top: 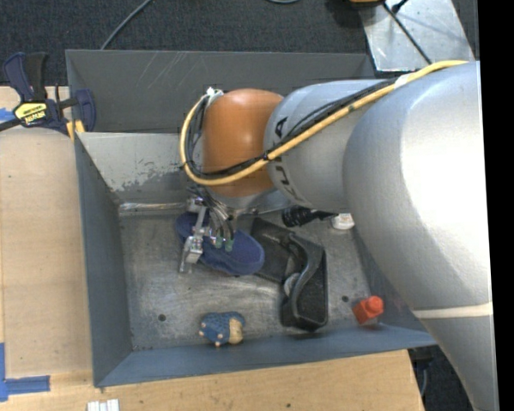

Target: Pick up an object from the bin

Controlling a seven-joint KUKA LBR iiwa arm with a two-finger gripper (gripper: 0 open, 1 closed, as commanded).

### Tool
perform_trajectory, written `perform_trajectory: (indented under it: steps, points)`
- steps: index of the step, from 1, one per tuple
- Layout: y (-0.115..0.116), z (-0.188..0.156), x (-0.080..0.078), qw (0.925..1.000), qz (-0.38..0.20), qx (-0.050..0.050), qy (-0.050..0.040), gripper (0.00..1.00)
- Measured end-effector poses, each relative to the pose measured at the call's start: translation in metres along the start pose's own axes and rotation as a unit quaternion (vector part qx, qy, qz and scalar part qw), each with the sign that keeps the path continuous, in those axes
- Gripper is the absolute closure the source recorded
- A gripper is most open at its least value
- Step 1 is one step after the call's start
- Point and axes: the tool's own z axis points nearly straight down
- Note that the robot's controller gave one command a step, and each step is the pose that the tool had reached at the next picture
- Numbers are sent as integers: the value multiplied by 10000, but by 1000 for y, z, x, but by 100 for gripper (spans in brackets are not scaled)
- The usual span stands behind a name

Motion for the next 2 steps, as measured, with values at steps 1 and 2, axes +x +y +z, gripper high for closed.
perform_trajectory:
  steps: [1,2]
  points:
    - [1,-3,-3,10000,-7,-8,-69,100]
    - [2,-119,-12,10000,19,18,-40,100]
